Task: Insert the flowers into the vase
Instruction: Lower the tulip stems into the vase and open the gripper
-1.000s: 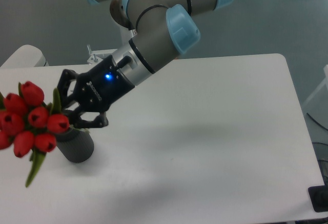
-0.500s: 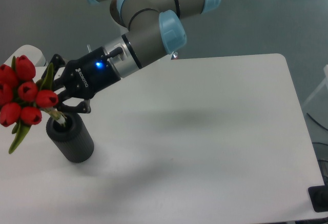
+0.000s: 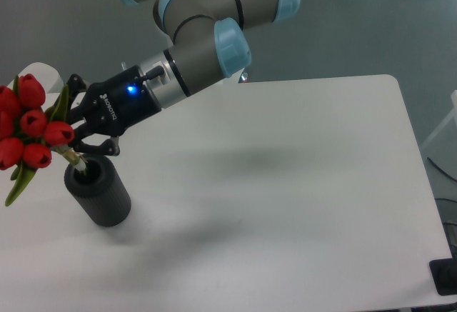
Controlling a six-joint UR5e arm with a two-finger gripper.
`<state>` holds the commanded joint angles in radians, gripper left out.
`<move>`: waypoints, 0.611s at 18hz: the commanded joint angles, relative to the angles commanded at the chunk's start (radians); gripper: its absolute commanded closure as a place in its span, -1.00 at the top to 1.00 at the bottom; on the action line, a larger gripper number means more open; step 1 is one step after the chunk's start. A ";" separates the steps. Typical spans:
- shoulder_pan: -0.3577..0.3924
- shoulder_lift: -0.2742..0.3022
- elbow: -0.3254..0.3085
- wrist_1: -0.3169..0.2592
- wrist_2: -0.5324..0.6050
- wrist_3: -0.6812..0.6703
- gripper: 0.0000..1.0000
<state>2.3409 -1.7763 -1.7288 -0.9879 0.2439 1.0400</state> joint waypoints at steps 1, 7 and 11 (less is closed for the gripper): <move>0.000 0.000 -0.005 0.002 0.002 0.002 -0.78; 0.000 -0.011 -0.020 0.008 0.003 0.041 -0.78; 0.002 -0.011 -0.051 0.008 0.003 0.103 -0.78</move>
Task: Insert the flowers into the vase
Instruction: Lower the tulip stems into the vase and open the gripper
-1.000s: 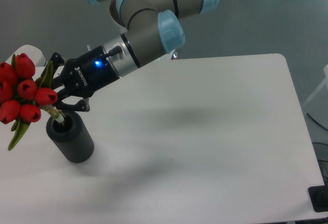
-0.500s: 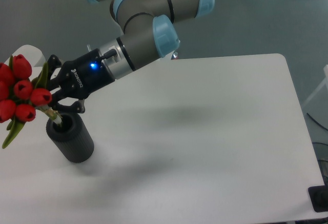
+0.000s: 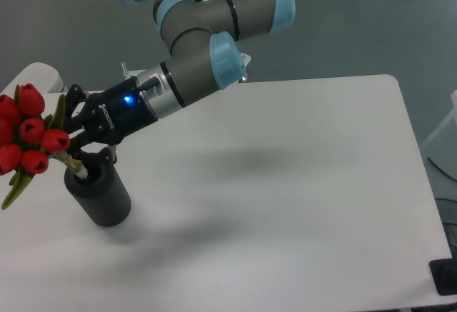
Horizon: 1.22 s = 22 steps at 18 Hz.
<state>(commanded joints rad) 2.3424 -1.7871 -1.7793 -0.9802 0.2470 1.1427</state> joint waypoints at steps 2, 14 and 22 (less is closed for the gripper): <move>0.000 0.000 -0.005 0.000 0.002 0.008 -0.77; 0.002 -0.002 -0.071 0.037 0.029 0.077 -0.76; 0.003 -0.012 -0.110 0.037 0.067 0.155 -0.76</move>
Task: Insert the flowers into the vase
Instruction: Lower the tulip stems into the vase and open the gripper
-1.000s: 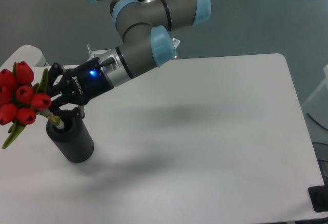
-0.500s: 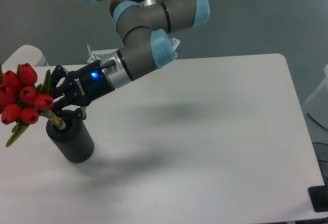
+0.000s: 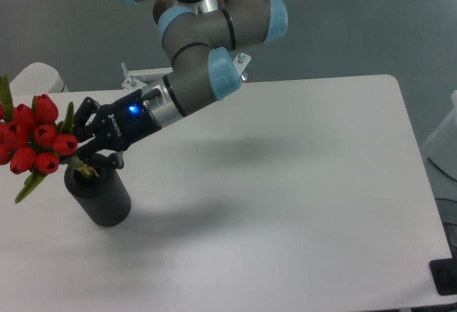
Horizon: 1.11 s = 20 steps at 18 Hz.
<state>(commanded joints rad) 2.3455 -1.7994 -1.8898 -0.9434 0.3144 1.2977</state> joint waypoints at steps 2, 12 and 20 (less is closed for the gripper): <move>0.000 -0.006 -0.003 0.002 0.008 0.008 -0.75; -0.008 -0.028 -0.055 0.072 0.066 0.008 -0.70; -0.014 -0.035 -0.055 0.072 0.068 0.008 0.01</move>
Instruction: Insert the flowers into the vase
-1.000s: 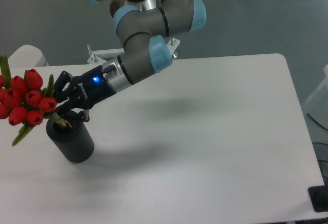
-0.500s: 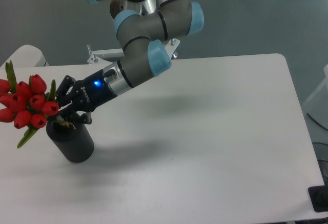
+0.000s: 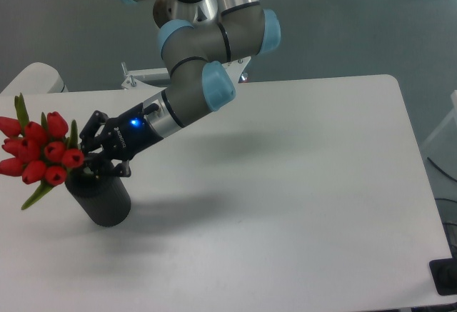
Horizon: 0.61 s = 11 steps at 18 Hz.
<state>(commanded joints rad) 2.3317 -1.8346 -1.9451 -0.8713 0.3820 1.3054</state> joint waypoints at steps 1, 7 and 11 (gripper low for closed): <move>0.000 -0.002 -0.002 0.000 0.000 0.000 0.10; 0.000 -0.006 -0.009 -0.002 0.000 0.037 0.89; 0.003 -0.005 -0.015 0.000 -0.002 0.038 1.00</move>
<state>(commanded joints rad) 2.3347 -1.8393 -1.9604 -0.8713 0.3804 1.3438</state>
